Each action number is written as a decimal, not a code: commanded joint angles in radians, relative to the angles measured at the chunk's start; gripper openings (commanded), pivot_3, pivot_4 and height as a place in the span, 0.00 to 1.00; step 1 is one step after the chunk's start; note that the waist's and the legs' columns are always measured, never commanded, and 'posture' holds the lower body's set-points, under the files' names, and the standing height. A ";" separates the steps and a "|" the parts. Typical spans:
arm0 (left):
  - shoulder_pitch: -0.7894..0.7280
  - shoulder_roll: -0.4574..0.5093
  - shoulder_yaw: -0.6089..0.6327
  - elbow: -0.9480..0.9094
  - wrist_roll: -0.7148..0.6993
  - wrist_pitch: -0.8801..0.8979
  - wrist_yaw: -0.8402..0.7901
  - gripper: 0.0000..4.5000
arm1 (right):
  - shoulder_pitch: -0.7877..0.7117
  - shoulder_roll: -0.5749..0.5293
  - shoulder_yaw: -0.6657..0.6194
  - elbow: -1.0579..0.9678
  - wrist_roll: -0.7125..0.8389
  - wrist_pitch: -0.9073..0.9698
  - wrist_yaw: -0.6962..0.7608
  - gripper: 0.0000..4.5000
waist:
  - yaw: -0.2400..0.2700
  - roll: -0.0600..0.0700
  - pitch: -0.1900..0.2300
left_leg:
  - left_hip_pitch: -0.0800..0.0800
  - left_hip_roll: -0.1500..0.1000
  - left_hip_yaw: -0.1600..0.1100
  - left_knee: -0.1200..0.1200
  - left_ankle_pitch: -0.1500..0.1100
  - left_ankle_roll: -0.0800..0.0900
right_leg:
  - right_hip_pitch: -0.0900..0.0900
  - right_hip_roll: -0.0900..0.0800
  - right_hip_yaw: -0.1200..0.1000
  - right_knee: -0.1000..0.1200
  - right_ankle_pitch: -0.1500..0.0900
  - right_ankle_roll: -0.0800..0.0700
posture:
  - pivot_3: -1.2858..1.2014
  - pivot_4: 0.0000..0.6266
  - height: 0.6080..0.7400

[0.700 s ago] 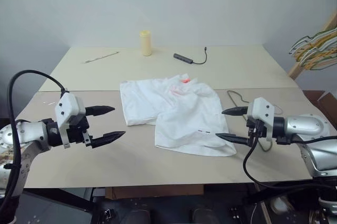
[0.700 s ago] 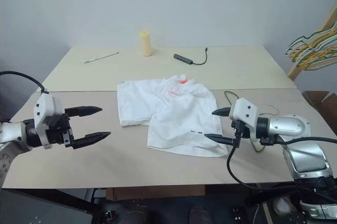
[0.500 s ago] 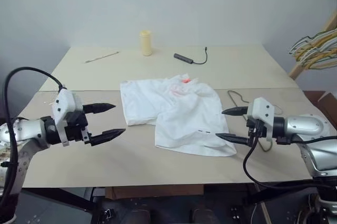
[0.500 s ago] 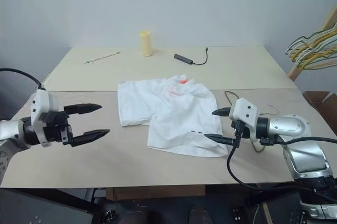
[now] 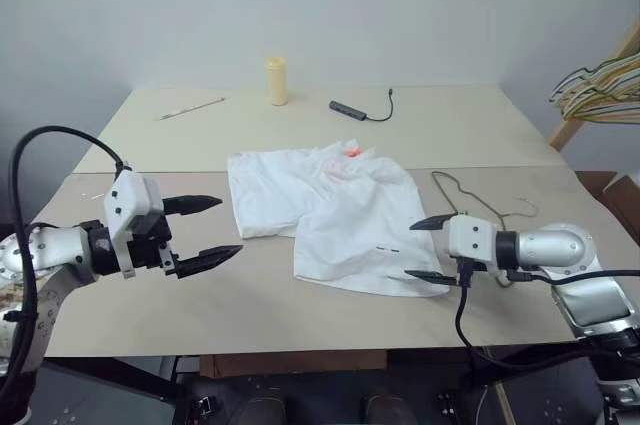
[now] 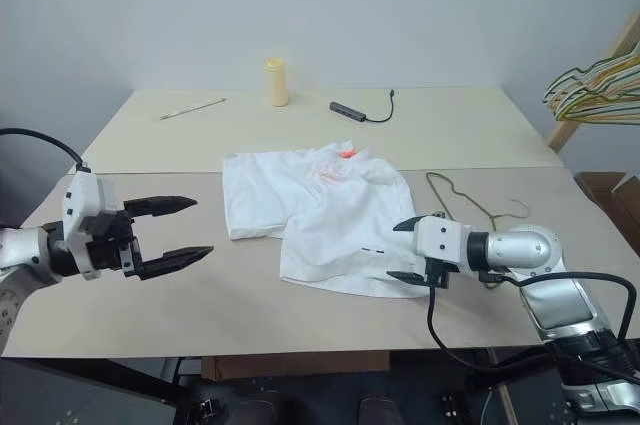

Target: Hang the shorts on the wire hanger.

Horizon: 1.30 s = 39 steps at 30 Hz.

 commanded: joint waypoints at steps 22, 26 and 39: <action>-0.027 -0.024 -0.094 -0.026 0.040 -0.037 0.007 1.00 | -0.047 -0.159 0.084 0.365 -0.349 -0.616 -0.122 0.99 | -0.018 0.000 0.000 | 0.001 0.000 0.002 0.000 0.000 0.000 | 0.000 0.000 0.002 0.000 0.000 -0.001 | 0.51 0.04 1.00; -0.027 -0.026 -0.092 -0.023 0.044 -0.042 0.003 1.00 | -0.077 -0.080 0.106 0.391 -0.335 -0.671 -0.182 0.91 | -0.027 -0.001 0.000 | 0.001 0.000 0.002 0.000 0.000 0.000 | 0.001 0.000 0.002 0.000 0.001 -0.001 | 0.51 0.04 1.00; -0.046 -0.028 -0.093 -0.002 0.052 -0.046 -0.003 1.00 | -0.136 0.065 0.180 0.265 -0.140 -0.488 -0.043 0.00 | -0.033 -0.001 0.000 | 0.002 0.000 0.001 0.000 0.000 0.000 | 0.001 0.000 0.003 0.001 0.001 -0.001 | 0.51 0.05 1.00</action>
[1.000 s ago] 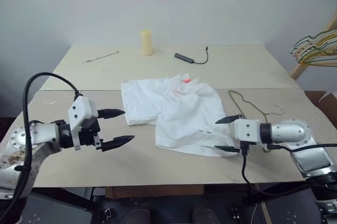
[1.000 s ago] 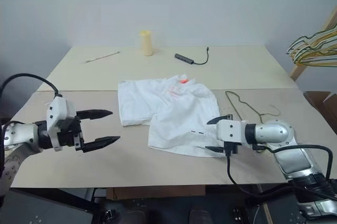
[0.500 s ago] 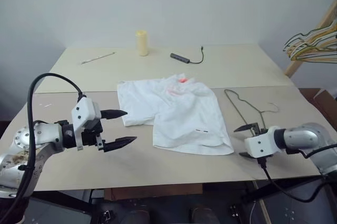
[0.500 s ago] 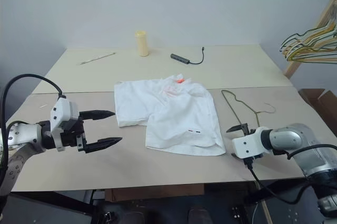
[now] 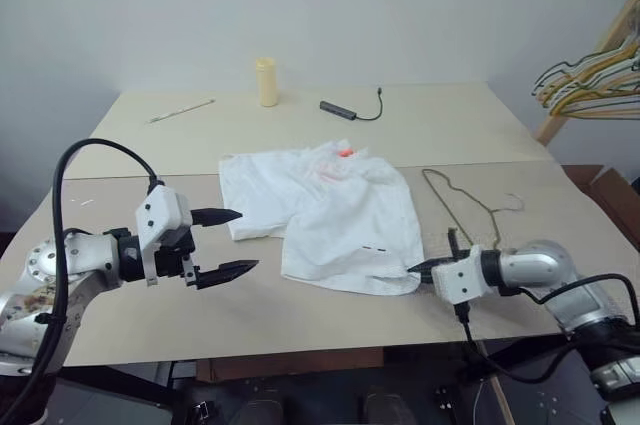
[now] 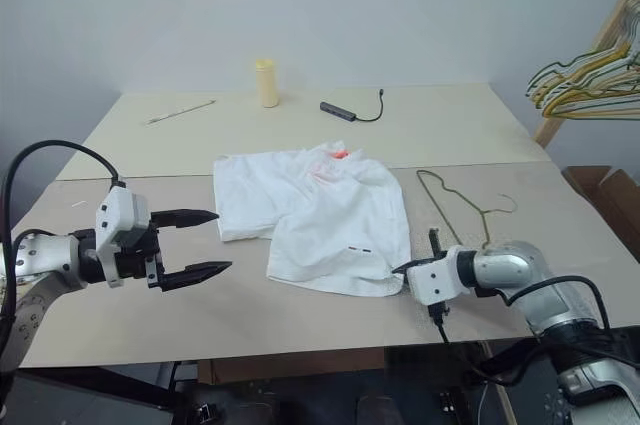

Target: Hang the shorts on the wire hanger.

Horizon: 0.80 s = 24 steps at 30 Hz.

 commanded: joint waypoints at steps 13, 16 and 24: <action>-0.155 0.016 0.033 0.154 0.046 -0.060 -0.016 1.00 | -0.239 0.538 0.217 -0.247 -0.167 0.628 -0.169 0.00 | -0.001 0.001 0.001 | -0.002 0.001 -0.004 0.000 0.000 -0.001 | -0.005 0.004 0.000 0.002 0.000 -0.001 | 0.50 0.08 1.00; -0.162 0.029 0.045 0.169 0.048 -0.067 -0.019 1.00 | -0.262 0.650 0.229 -0.255 -0.206 0.710 -0.272 0.00 | 0.001 0.001 0.001 | -0.003 0.001 -0.006 0.000 -0.001 -0.002 | -0.007 0.003 0.000 0.002 0.000 0.000 | 0.51 0.09 1.00; -0.172 0.019 0.032 0.167 0.055 -0.072 -0.005 1.00 | -0.280 0.732 0.207 -0.267 -0.206 0.784 -0.383 0.11 | -0.002 0.001 0.001 | -0.005 0.001 -0.012 0.000 0.000 -0.005 | -0.017 0.004 0.001 0.011 0.000 -0.001 | 0.50 0.09 1.00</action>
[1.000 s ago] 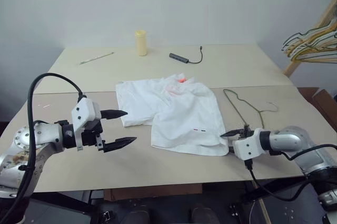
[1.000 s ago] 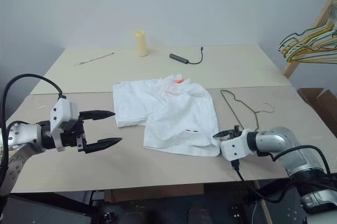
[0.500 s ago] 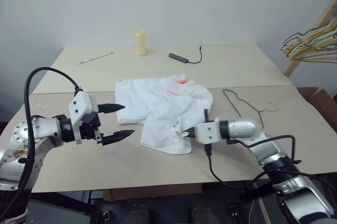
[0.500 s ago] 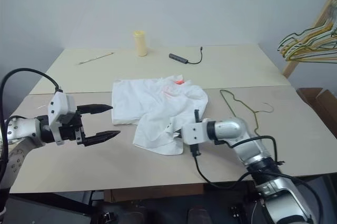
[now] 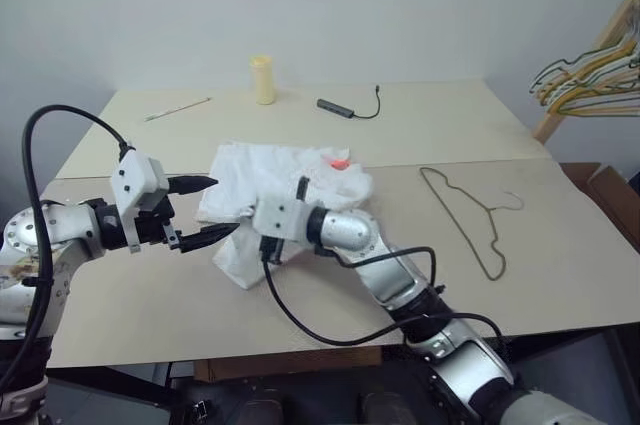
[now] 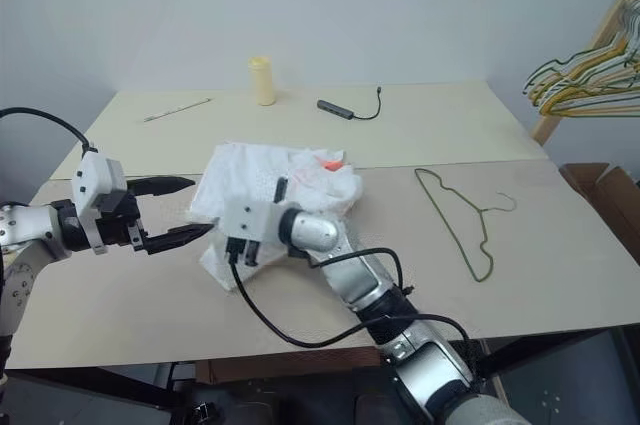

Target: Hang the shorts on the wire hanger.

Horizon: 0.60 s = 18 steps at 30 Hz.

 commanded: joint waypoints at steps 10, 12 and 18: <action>-0.044 -0.018 -0.066 -0.031 -0.007 -0.010 -0.037 1.00 | 0.131 -0.413 -0.085 -0.293 0.249 0.005 0.390 0.87 | -0.019 0.000 0.000 | -0.003 0.000 0.001 0.001 0.000 0.000 | 0.001 0.000 0.000 -0.001 0.000 0.000 | 0.48 0.07 1.00; -0.063 -0.032 -0.122 -0.044 -0.007 0.012 -0.051 1.00 | 0.145 -0.500 -0.124 -0.328 0.310 0.001 0.467 1.00 | -0.024 -0.001 0.000 | -0.002 0.000 0.001 0.001 0.000 0.000 | 0.001 0.000 0.000 -0.001 0.000 0.000 | 0.48 0.07 1.00; -0.164 -0.041 -0.333 -0.067 0.068 0.134 -0.056 1.00 | 0.177 -0.650 -0.205 -0.355 0.377 -0.002 0.522 1.00 | -0.027 -0.001 0.000 | -0.003 0.000 0.009 0.001 0.000 0.000 | 0.001 0.000 0.000 -0.002 0.000 0.000 | 0.47 0.06 1.00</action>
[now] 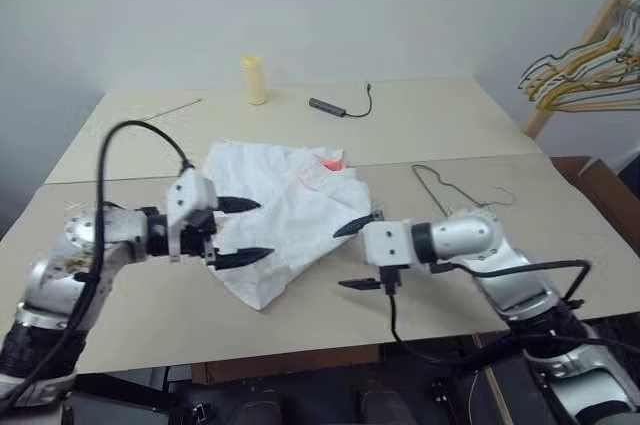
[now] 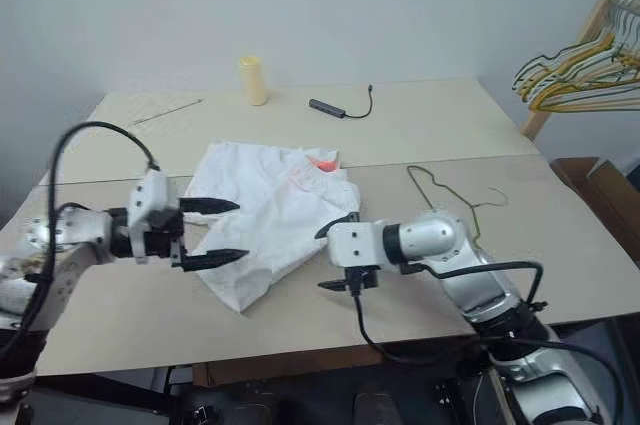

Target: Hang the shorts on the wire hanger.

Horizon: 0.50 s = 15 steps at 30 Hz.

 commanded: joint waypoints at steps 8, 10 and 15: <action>-0.368 -0.089 -0.433 -0.018 0.202 0.391 0.030 1.00 | 0.055 -0.139 -0.118 -0.040 0.045 -0.020 0.010 1.00 | -0.007 -0.001 -0.001 | -0.004 0.000 0.002 0.002 0.000 0.000 | -0.001 0.000 0.000 -0.001 0.000 0.000 | 0.46 0.04 1.00; -0.432 -0.146 -0.486 -0.005 0.190 0.492 0.032 1.00 | 0.066 -0.162 -0.132 -0.036 0.045 -0.032 0.016 1.00 | -0.011 -0.001 -0.001 | -0.006 0.000 0.001 0.004 0.000 0.000 | -0.001 0.000 -0.001 0.000 0.000 0.000 | 0.46 0.03 1.00; -0.523 -0.305 -0.557 0.035 0.138 0.754 0.086 1.00 | 0.099 -0.203 -0.164 -0.039 0.047 -0.037 -0.003 1.00 | -0.030 -0.001 -0.001 | -0.009 0.000 0.001 0.009 -0.001 0.001 | -0.001 0.000 -0.001 0.000 0.000 0.001 | 0.45 0.04 1.00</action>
